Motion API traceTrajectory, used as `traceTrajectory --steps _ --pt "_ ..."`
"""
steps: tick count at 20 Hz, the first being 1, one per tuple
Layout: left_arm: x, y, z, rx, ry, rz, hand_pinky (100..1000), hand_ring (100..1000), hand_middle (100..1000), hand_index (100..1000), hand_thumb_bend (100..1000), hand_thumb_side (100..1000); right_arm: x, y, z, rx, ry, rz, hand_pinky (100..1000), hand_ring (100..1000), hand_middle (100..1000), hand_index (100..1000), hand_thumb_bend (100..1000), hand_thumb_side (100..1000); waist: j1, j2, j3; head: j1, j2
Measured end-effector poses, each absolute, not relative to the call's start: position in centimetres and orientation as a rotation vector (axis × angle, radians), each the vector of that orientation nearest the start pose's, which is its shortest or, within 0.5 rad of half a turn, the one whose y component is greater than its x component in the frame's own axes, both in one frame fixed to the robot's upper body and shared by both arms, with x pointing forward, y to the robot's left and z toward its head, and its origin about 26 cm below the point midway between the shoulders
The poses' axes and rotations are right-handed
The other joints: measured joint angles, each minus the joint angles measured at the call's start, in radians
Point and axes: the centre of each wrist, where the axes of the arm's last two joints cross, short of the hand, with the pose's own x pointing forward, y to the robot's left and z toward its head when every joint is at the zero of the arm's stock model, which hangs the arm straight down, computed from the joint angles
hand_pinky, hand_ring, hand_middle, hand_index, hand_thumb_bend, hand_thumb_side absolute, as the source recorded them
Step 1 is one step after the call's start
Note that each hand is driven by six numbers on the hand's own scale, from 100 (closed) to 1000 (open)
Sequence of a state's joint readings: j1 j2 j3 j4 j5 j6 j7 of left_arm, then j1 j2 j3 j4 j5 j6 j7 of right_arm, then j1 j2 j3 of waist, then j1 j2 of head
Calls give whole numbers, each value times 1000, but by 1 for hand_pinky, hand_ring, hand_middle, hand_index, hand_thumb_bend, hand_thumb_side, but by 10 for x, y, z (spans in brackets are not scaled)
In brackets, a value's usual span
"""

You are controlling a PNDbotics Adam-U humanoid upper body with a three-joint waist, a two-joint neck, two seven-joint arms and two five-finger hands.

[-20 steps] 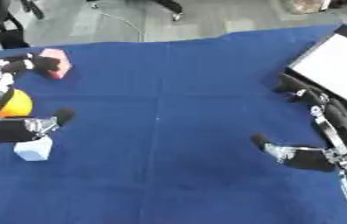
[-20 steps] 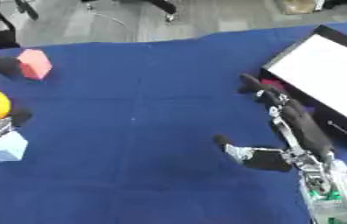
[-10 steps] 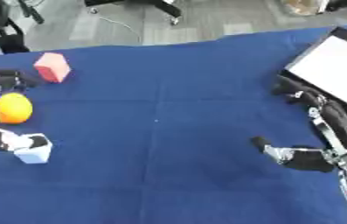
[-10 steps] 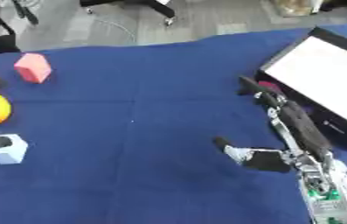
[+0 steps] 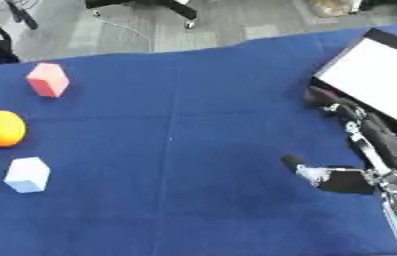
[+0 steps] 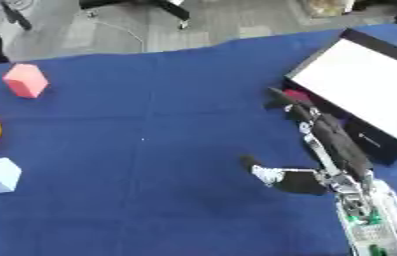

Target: Pick up the objects with one hand, pass them to the other hand, and then place them into the box on the other side of the table.

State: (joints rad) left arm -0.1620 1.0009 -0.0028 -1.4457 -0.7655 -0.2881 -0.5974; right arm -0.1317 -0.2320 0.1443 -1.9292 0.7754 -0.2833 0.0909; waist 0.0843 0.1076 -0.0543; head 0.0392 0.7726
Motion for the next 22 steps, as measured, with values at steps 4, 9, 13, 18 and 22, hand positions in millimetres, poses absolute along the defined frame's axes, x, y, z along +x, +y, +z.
traceTrajectory --steps 4,9,13,18,22 --pt "311 483 164 831 -799 -1672 784 681 690 823 725 426 286 -228 121 -655 -2146 1078 714 869 764 1000 449 521 -1 0 -3 -2 0" --pt "315 483 147 788 -824 -1637 782 665 671 808 717 428 286 -227 121 -648 -2147 1074 713 869 764 1000 446 520 -5 0 -7 -4 0" --pt "318 478 133 753 -851 -1624 782 659 667 804 711 433 286 -227 121 -647 -2148 1073 714 869 764 1000 445 521 -7 0 -9 -7 0" --pt "323 469 123 718 -899 -1619 784 652 660 797 706 438 286 -226 121 -643 -2148 1070 714 869 764 1000 443 521 -14 0 -10 -8 0" --pt "326 462 118 686 -926 -1621 783 646 654 790 670 434 286 -225 120 -637 -2151 1065 714 869 764 1000 442 521 -15 0 -10 -8 0"
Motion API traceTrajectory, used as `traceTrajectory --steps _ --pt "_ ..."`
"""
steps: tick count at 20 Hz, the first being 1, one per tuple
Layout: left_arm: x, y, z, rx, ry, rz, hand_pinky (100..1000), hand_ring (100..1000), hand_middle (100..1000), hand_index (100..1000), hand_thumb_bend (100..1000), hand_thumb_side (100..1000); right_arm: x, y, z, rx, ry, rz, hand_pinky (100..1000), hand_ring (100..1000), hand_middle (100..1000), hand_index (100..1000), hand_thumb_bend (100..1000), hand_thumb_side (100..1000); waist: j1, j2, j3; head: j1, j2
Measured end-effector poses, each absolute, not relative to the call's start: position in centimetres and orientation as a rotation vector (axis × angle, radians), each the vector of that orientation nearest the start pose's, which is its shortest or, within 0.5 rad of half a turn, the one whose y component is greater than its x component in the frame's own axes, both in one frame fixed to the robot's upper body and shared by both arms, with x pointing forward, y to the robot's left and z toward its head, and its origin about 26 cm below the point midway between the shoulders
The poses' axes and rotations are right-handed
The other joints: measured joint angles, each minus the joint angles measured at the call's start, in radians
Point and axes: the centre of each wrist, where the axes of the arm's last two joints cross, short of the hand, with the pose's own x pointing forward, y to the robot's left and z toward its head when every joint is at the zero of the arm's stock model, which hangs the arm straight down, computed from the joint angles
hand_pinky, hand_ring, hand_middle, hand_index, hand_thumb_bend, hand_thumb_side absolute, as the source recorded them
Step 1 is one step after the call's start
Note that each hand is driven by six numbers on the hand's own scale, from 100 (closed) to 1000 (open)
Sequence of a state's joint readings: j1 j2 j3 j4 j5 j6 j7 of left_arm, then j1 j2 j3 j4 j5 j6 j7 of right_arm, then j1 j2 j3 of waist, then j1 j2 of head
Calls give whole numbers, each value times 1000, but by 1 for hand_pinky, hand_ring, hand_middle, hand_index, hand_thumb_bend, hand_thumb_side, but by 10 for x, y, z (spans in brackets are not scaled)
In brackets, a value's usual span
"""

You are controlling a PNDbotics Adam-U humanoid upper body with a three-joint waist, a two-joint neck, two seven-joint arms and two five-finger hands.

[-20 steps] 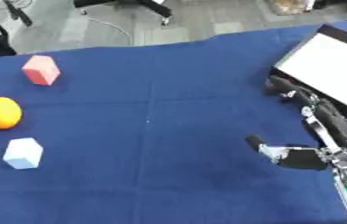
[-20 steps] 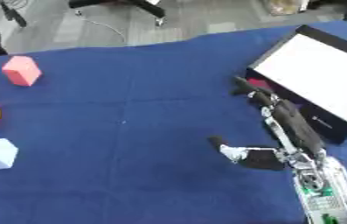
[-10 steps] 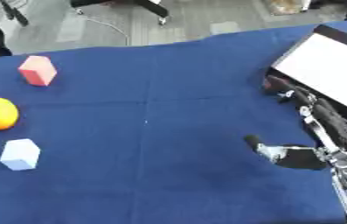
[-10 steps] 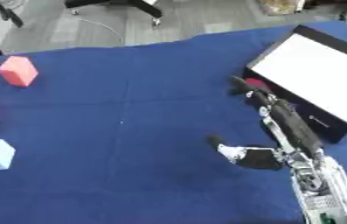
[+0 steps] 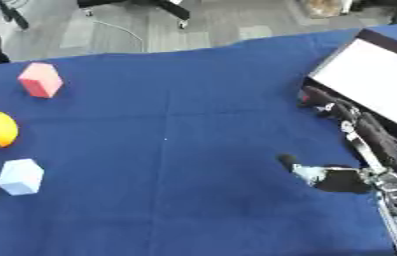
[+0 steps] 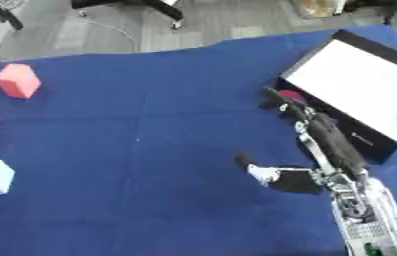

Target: Pick up the objects with one hand, pass them to the other hand, and then place them into the box on the other side of the table.

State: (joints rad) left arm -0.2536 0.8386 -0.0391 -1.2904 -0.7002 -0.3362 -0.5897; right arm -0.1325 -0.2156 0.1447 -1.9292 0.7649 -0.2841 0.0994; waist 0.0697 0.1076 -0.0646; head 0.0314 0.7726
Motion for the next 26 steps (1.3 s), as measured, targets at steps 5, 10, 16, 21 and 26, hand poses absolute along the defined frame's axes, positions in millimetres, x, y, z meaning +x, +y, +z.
traceTrajectory --steps 5,10,16,21,26 --pt "328 454 110 651 -954 -1620 783 638 643 779 646 427 286 -225 120 -634 -2151 1065 714 869 764 1000 439 524 -4 0 0 0 0" --pt "331 446 106 629 -975 -1628 781 629 632 767 607 407 285 -224 120 -631 -2152 1067 714 869 764 1000 437 522 -5 0 -2 0 0" --pt "332 443 103 626 -1002 -1626 758 572 556 655 315 309 285 -223 120 -625 -2155 1063 714 869 764 1000 435 522 -8 0 -2 1 0" --pt "332 441 107 652 -1030 -1600 745 544 526 570 238 259 285 -223 120 -622 -2156 1060 715 869 765 1000 431 520 -8 0 -1 2 0" --pt "330 438 123 692 -1127 -1552 753 531 516 566 247 292 286 -222 121 -624 -2161 1061 721 871 770 1000 434 509 -8 0 5 7 0"
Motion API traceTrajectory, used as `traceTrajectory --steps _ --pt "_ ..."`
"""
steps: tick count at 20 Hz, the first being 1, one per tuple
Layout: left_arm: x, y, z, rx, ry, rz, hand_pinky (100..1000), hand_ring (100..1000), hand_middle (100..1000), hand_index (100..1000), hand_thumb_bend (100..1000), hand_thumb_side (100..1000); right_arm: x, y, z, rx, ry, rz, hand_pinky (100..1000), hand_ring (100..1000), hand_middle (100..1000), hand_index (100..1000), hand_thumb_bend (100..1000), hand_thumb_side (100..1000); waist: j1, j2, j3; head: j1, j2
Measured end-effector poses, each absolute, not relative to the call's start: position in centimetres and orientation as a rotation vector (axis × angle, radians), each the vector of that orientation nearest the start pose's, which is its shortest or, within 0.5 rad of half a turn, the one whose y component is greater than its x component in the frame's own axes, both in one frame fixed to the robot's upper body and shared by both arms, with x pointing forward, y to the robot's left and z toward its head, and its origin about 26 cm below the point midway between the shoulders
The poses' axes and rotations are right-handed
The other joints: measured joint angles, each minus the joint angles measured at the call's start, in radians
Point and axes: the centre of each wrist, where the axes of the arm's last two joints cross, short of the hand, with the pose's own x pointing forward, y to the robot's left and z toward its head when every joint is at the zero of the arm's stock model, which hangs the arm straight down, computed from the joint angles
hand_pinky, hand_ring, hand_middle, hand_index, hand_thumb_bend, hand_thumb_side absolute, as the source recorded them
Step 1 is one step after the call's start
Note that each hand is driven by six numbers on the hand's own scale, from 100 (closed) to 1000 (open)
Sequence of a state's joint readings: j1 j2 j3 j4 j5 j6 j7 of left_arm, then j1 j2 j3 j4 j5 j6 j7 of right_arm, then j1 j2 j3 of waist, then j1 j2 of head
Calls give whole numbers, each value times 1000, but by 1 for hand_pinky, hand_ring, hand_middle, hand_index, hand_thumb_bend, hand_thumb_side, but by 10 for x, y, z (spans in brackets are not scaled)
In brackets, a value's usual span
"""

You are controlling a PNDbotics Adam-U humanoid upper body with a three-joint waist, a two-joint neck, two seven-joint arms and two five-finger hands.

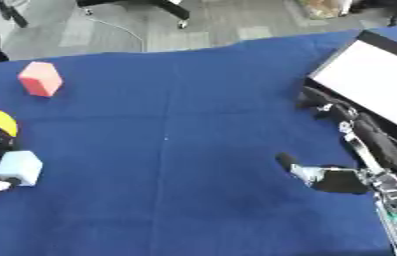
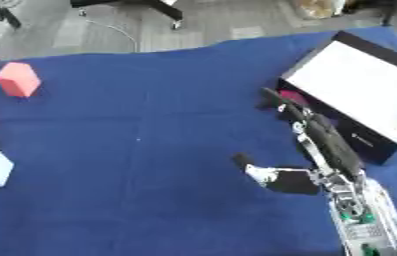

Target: Pick up the objects with one hand, pass them to the other hand, and then place them into the box on the other side of the table.

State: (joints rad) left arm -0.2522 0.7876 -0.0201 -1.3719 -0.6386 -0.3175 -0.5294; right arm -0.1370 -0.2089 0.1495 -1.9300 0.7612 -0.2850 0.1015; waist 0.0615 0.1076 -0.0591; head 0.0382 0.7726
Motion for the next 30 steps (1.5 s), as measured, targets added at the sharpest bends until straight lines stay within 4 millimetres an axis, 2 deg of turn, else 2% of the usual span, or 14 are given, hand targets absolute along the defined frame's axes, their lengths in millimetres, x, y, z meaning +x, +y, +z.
traceTrajectory --steps 3,6,14,16,17,18,21,23,30 --pt "330 433 134 712 -1246 -1507 757 522 510 559 251 324 287 -222 127 -633 -2180 1074 728 871 776 1000 444 498 -1 0 6 3 0" --pt "332 419 137 696 -1391 -1457 760 516 507 554 240 331 286 -218 137 -626 -2219 1100 738 872 781 1000 457 492 -6 0 7 4 0" --pt "351 354 127 495 -1733 -1324 770 510 501 547 215 366 293 -199 165 -564 -2387 1251 820 917 821 1000 507 462 -24 0 12 13 0" --pt "356 337 121 390 -1795 -1261 770 510 501 547 215 366 293 -197 169 -551 -2416 1286 820 917 821 1000 507 462 -24 0 17 13 0" --pt "357 330 120 327 -1816 -1226 774 508 499 543 217 375 293 -196 171 -547 -2426 1300 904 974 880 1000 533 441 -24 0 19 13 0" --pt "360 321 119 253 -1842 -1190 774 508 499 544 219 380 294 -194 174 -542 -2444 1320 919 984 888 998 540 432 -25 0 20 13 0" --pt "369 283 116 15 -1905 -1124 775 509 499 543 221 384 297 -186 187 -530 -2509 1371 936 987 896 996 549 419 -30 0 24 15 0" --pt "372 265 115 -104 -1920 -1110 776 509 499 543 221 384 298 -183 192 -522 -2533 1396 940 984 890 994 545 399 -33 0 24 16 0" --pt "375 230 118 -379 -1924 -1128 778 513 504 548 226 390 299 -176 199 -506 -2556 1463 918 935 864 987 512 372 -36 0 26 17 0"
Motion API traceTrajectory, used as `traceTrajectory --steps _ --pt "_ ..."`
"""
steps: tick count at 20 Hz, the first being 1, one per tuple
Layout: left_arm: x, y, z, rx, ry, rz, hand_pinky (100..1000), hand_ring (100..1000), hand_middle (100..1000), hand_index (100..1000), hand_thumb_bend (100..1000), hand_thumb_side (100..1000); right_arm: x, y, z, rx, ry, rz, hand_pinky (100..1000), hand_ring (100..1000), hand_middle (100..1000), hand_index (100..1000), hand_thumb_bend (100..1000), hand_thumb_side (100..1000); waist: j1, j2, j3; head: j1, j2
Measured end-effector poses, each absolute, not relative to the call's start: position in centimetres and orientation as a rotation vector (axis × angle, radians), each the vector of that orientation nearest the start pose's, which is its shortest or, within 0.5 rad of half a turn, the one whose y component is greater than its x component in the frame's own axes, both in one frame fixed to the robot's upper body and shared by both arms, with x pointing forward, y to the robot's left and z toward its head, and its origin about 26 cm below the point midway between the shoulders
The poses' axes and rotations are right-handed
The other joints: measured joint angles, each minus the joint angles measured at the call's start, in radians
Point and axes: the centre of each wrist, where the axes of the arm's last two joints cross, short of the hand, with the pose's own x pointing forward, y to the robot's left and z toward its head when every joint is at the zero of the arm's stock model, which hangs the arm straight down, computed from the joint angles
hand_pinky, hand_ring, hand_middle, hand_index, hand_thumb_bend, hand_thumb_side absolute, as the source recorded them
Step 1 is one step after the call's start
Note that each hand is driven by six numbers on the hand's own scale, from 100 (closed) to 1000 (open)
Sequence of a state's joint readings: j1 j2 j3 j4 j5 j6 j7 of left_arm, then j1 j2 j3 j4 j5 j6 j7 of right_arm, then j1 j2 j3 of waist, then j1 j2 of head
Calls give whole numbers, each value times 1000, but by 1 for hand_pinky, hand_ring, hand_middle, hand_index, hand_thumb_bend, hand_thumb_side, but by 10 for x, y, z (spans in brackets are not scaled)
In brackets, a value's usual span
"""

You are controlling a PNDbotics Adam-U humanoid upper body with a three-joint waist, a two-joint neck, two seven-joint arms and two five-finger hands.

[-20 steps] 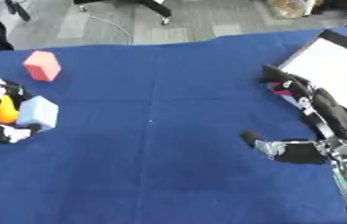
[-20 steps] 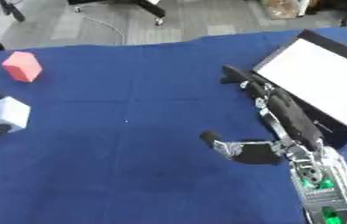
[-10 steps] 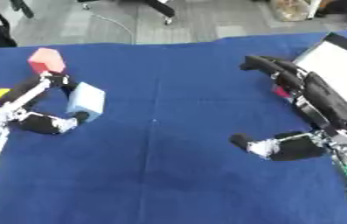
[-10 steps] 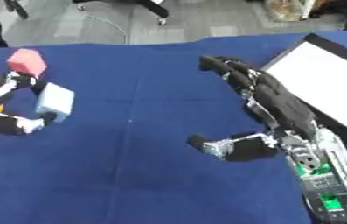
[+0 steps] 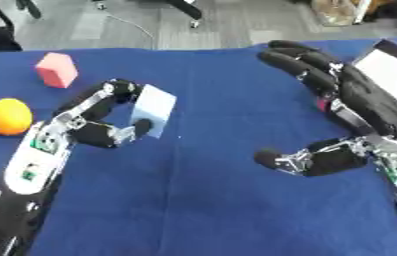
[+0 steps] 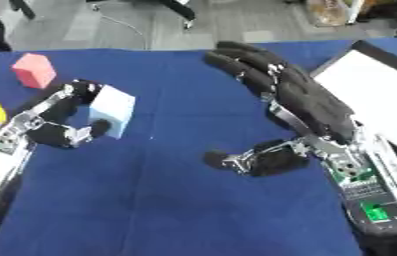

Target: Pick up the objects with one hand, pass them to the other hand, and then place them into the box on the other side of the table.

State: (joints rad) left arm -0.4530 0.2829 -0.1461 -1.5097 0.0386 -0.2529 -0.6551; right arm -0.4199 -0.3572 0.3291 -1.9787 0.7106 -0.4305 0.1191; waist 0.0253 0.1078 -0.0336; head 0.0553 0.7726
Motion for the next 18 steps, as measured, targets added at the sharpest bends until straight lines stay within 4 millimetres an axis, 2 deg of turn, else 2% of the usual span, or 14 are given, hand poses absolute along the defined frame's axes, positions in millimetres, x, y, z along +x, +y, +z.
traceTrajectory --steps 4,5,6,8,18 --pt "374 216 126 -488 -1934 -1153 778 515 506 550 227 390 299 -172 202 542 2789 -1641 911 923 858 985 496 375 -3 0 0 -1 0" --pt "374 213 128 -515 -1940 -1155 779 514 506 550 227 390 299 -170 203 533 2781 -1649 911 920 855 985 521 390 -3 0 0 -2 0" --pt "373 210 130 -539 -1944 -1158 779 516 507 552 229 393 299 -169 203 524 2775 -1658 911 919 855 985 489 374 -3 0 0 -2 0" --pt "372 204 134 -579 -1948 -1167 780 518 511 556 232 396 299 -167 204 509 2756 -1677 911 916 854 984 484 369 -5 0 0 -5 0" --pt "370 178 151 -714 -1967 -1209 781 522 514 562 240 400 299 -159 213 446 2632 -1757 939 910 863 970 483 367 -9 0 2 -22 0"
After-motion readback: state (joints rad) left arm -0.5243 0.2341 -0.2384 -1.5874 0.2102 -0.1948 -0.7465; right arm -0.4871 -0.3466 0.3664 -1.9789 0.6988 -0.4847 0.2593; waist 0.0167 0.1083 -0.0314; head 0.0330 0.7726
